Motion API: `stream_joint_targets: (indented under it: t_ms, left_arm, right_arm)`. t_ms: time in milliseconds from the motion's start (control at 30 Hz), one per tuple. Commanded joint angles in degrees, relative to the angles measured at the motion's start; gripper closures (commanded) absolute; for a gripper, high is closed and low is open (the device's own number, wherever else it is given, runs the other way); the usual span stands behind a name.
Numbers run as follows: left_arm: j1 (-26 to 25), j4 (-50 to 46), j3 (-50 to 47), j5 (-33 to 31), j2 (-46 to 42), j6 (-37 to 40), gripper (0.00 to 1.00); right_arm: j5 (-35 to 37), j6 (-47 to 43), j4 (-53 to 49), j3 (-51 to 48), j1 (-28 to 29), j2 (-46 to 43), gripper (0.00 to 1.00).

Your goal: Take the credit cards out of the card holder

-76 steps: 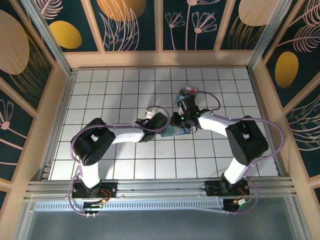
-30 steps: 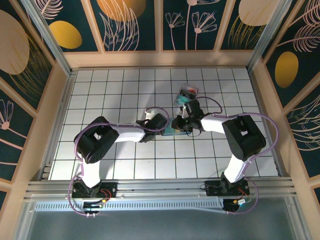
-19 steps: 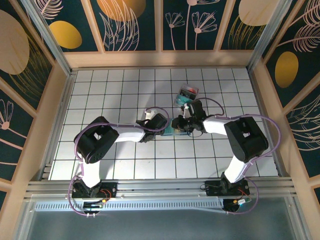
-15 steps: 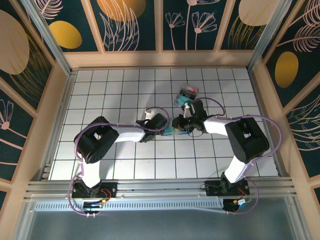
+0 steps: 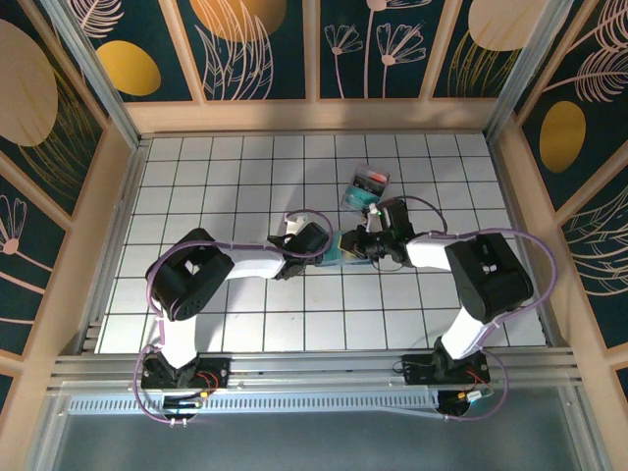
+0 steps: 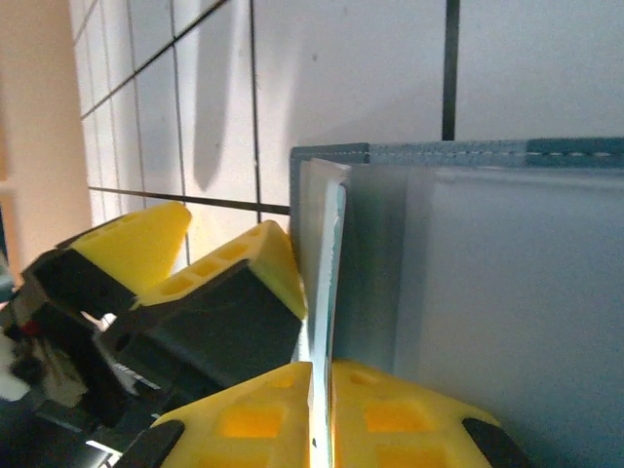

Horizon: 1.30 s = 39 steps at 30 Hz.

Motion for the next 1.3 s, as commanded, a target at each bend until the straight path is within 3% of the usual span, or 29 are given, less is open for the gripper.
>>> stream_joint_targets:
  t_ms: [0,700,1100,1267]
  left_arm:
    - [0.3,-4.2,0.5,-0.4,2.7,0.5,0.01]
    - [0.3,-5.4,0.6,-0.8,2.6,0.0,0.01]
    - [0.2,-5.2,4.2,2.4,-3.9,3.2,0.01]
    - [0.2,-5.1,6.1,2.2,-1.5,4.0,0.01]
  right_arm:
    - [-2.8,1.4,4.5,-1.0,-0.7,-2.4,0.87]
    - [-0.4,0.3,1.1,-2.1,-2.6,-3.9,0.95]
    - [0.4,0.3,1.0,-2.4,-2.5,-2.4,0.96]
    - [0.4,0.6,1.3,-2.5,-2.5,-2.5,0.96]
